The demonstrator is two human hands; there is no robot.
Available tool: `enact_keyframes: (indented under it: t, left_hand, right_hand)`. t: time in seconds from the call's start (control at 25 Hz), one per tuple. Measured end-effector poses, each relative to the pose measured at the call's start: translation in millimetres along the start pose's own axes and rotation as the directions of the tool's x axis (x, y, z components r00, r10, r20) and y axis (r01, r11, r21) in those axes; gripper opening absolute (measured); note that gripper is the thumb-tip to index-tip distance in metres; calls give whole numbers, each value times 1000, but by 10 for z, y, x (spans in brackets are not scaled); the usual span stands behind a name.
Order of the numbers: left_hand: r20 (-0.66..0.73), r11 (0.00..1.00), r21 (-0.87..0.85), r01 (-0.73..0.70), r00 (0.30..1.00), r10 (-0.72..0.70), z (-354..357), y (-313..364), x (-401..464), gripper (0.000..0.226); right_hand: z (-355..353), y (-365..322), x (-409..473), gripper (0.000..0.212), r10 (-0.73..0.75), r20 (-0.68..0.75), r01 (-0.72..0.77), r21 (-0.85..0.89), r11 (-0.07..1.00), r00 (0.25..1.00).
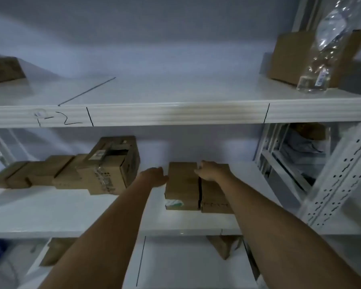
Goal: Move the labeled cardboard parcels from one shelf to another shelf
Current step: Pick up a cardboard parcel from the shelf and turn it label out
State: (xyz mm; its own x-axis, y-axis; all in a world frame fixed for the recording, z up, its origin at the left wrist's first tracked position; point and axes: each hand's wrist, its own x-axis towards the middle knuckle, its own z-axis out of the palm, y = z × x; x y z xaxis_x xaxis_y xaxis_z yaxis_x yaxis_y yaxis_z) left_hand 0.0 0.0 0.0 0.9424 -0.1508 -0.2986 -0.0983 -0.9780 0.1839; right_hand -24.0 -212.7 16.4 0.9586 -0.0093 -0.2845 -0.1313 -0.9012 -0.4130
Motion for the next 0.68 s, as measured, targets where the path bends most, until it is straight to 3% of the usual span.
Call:
enact_keyframes:
  t: [0.28,0.4,0.56,0.68]
  left_hand:
    - [-63,920,-377,108,988,-141,575,62,524,67]
    - [44,758,-624,190,977,-209,803,104,693,61]
    - [173,533,-807,255,965,-200,975,31,796,56]
    - [229,282,-923,261,963,-142,1028,-102,778,58]
  right_hand:
    - [417,108,460,69,101,57,-111,197,974,993]
    - [584,145,586,66,138,-37,-129,179,975,990]
    - [683,64,682,52,165,-56,-154,160,975,985]
    - [760,29,775,46,278,-88,-218,418,882,956]
